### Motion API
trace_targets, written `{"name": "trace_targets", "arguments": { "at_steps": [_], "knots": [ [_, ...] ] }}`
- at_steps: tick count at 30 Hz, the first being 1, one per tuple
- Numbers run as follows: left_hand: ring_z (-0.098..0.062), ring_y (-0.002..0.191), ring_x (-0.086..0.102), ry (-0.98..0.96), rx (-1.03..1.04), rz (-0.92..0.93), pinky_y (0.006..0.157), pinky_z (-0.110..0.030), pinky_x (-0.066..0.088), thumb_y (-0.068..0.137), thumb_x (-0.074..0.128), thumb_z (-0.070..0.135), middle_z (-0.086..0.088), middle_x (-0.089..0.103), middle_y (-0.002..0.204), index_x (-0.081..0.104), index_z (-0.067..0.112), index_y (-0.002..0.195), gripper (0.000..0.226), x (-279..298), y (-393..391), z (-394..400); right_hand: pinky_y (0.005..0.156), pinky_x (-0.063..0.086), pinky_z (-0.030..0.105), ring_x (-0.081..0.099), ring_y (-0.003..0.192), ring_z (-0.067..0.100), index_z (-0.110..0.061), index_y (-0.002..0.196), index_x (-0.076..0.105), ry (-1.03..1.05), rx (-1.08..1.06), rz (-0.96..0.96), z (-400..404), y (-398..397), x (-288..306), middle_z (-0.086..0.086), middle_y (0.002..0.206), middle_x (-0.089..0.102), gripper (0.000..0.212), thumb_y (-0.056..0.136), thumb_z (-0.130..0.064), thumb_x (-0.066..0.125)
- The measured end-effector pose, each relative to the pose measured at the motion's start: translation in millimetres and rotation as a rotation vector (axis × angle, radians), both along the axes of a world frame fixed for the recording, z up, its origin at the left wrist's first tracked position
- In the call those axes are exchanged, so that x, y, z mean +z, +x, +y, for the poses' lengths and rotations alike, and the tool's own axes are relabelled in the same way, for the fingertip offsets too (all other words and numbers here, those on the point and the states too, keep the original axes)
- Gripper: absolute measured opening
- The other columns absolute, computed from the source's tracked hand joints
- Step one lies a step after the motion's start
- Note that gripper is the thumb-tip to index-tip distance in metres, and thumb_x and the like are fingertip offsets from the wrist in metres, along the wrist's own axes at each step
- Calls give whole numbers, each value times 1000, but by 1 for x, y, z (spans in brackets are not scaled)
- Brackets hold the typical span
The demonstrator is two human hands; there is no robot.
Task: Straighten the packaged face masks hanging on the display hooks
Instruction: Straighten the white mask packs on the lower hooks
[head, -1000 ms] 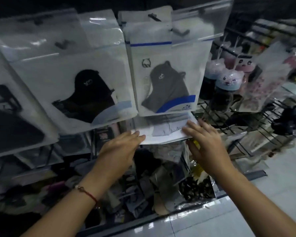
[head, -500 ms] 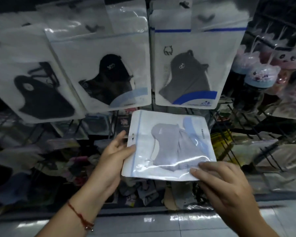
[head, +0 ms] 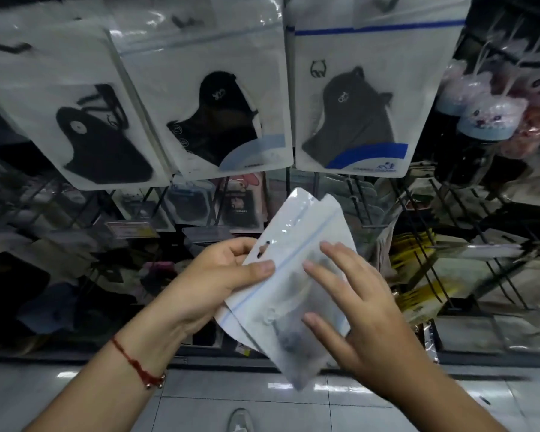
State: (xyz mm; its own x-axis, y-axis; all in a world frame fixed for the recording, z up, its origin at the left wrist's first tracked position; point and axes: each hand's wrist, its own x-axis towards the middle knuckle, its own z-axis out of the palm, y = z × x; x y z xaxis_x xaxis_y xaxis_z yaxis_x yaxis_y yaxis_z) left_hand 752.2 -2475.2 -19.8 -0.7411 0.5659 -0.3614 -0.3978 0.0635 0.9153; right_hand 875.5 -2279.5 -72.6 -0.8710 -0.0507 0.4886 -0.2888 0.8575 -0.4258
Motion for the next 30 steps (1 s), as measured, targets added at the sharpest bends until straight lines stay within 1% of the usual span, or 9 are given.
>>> {"name": "trace_targets", "arguments": {
  "at_steps": [6,9,12,14,18,22,25,28,30],
  "knots": [
    [-31,91,72,43,-70,12,77,-36,60,72,78,8,-21,73,106,68,8,107,36,10,4,-3,118,22,51,13,150,28,-18,151,32,114,55,49,-2,-35,19,8,159,26,68,93,-44,56],
    [-28,88,72,6,-135,34,74,-34,60,70,80,10,-18,73,103,66,7,106,39,14,3,-4,118,20,54,21,147,32,-17,147,40,192,83,54,4,-44,28,9,151,37,72,87,-53,60],
    [-24,83,70,-50,-163,73,74,-32,58,63,85,23,-13,73,96,71,15,95,36,11,3,-3,115,26,52,49,121,29,-18,124,62,288,84,98,12,-53,35,4,119,58,60,78,-57,69],
    [-21,80,69,-70,-159,80,71,-29,57,62,84,33,-10,73,93,75,22,88,29,11,2,-4,112,29,45,53,108,23,-21,113,66,308,98,130,16,-56,40,0,109,60,49,79,-56,66],
    [-17,72,63,-111,-139,94,64,-24,51,78,75,36,-7,69,85,71,17,84,20,14,-7,-11,101,37,39,57,101,19,-23,107,67,254,127,147,17,-59,47,-6,106,62,33,83,-46,64],
    [-17,70,63,-99,-155,57,65,-25,50,77,72,27,-8,69,82,72,15,81,12,14,-16,-23,89,37,32,57,97,14,-24,95,67,171,118,113,11,-56,46,-10,102,62,20,82,-39,67],
    [-21,71,66,-113,-97,45,66,-26,54,74,73,24,-14,71,85,72,8,88,22,17,-25,-36,83,36,28,57,87,11,-27,85,64,117,85,66,13,-55,48,-14,90,61,14,84,-40,62],
    [-27,83,70,-221,-128,173,77,-35,55,77,71,28,-16,74,97,74,10,95,26,28,-38,-48,74,40,32,60,79,15,-27,85,68,119,70,46,15,-57,54,-12,85,64,11,84,-38,66],
    [-29,94,72,-332,-195,313,87,-41,54,80,65,26,-10,76,103,76,20,100,23,40,-45,-53,68,44,34,62,77,17,-26,89,70,149,78,61,15,-61,61,-11,85,65,15,88,-39,61]
  ]
}}
